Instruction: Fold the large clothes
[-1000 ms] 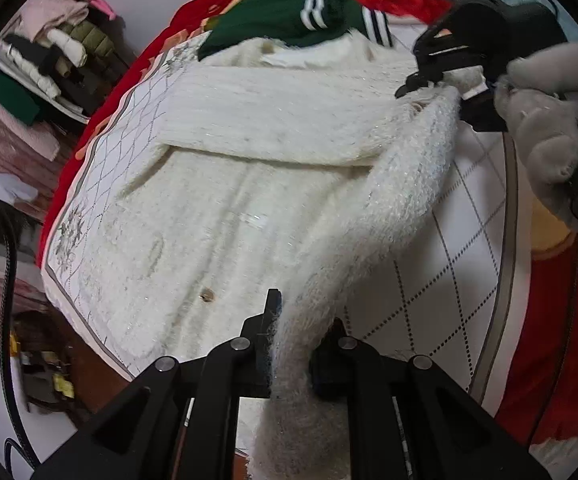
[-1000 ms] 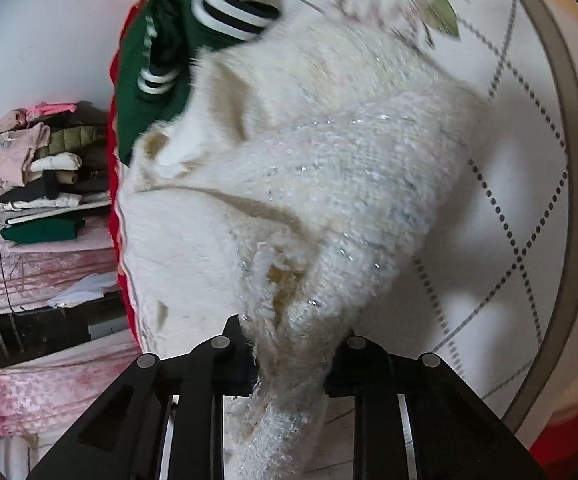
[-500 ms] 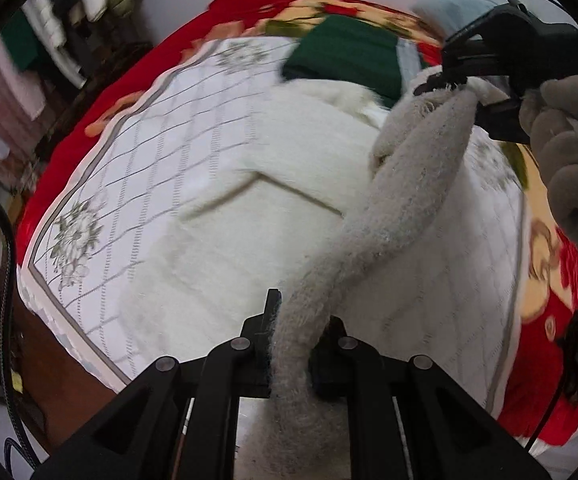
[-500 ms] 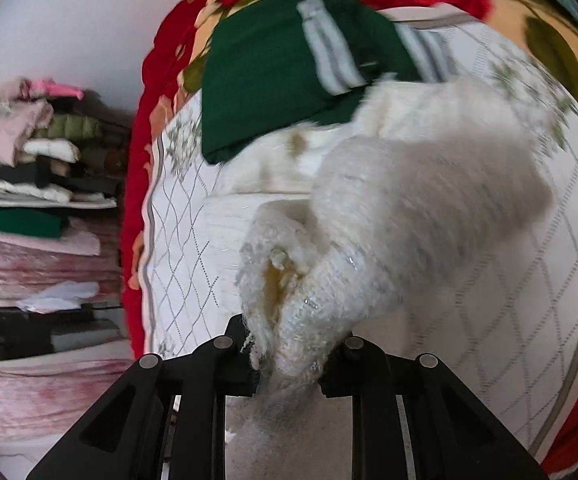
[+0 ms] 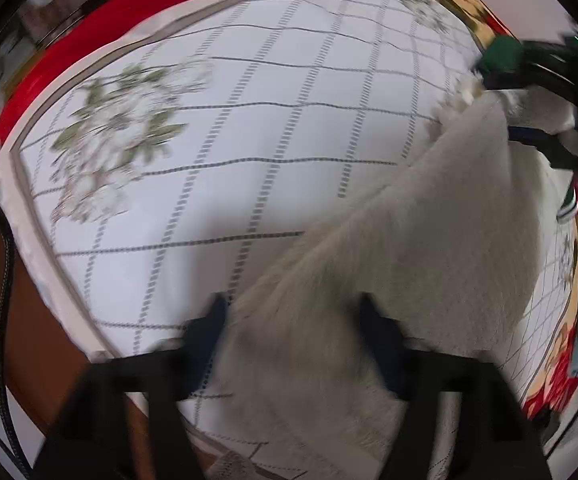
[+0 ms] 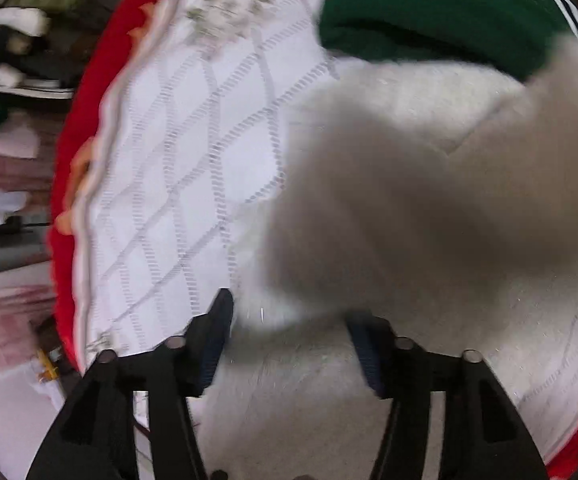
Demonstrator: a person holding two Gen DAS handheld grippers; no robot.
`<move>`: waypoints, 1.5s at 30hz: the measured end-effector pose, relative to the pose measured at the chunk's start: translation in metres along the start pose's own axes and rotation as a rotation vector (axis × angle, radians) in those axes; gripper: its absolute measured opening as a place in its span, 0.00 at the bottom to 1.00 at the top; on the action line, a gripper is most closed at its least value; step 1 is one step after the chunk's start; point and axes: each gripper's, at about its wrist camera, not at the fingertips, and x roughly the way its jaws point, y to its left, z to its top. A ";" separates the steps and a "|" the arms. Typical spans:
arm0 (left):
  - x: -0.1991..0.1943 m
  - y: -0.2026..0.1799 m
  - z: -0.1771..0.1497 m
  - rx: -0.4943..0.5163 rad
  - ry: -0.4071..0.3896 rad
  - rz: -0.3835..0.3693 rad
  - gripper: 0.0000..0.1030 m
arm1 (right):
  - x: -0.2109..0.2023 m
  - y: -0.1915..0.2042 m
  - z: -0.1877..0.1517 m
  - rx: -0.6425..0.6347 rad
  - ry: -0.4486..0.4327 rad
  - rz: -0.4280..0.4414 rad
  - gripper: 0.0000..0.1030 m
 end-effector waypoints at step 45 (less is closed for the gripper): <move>-0.051 -0.035 -0.039 0.033 -0.133 0.295 0.88 | -0.100 -0.291 -0.302 0.503 -0.171 -0.090 0.52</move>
